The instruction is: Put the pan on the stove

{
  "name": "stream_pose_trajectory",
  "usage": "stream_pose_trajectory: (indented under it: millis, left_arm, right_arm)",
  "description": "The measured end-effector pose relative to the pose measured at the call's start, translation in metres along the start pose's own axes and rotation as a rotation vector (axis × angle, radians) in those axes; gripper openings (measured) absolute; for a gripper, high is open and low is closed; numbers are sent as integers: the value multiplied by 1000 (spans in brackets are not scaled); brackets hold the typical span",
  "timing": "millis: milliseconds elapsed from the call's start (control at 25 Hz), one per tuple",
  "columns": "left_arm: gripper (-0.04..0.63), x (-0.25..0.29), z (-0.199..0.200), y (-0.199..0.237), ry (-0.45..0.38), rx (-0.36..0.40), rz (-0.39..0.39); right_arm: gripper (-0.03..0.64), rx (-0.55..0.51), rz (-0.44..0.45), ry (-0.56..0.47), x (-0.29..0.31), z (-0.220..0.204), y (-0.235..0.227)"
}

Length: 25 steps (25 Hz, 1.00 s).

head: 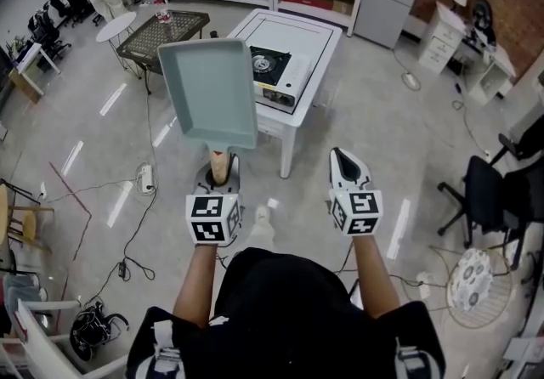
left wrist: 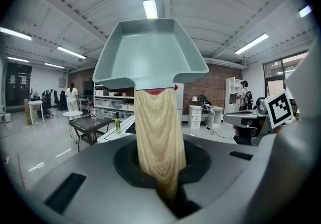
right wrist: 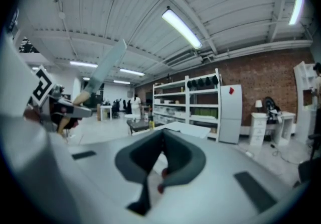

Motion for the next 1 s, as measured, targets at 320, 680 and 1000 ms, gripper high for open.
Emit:
stream_pose_trajectory:
  millis: [320, 680, 1000]
  left_arm:
    - [52, 77, 18, 29, 28, 8, -35]
    - [52, 169, 41, 93, 74, -17, -86]
    - [52, 246, 62, 138, 103, -3, -140]
  right_arm:
    - [34, 13, -17, 39, 73, 4, -22]
    - [35, 47, -62, 84, 173, 19, -32]
    - [35, 48, -107, 104, 252, 39, -42]
Point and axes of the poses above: the fingertips, and each gripper's own axes: x forward along the fingers, y to its left, z out of its top, the point moved 5 cm from there along -x, backward along the fingers, and after that the axes turned 3 degrees about y, right-handed, at the moved point
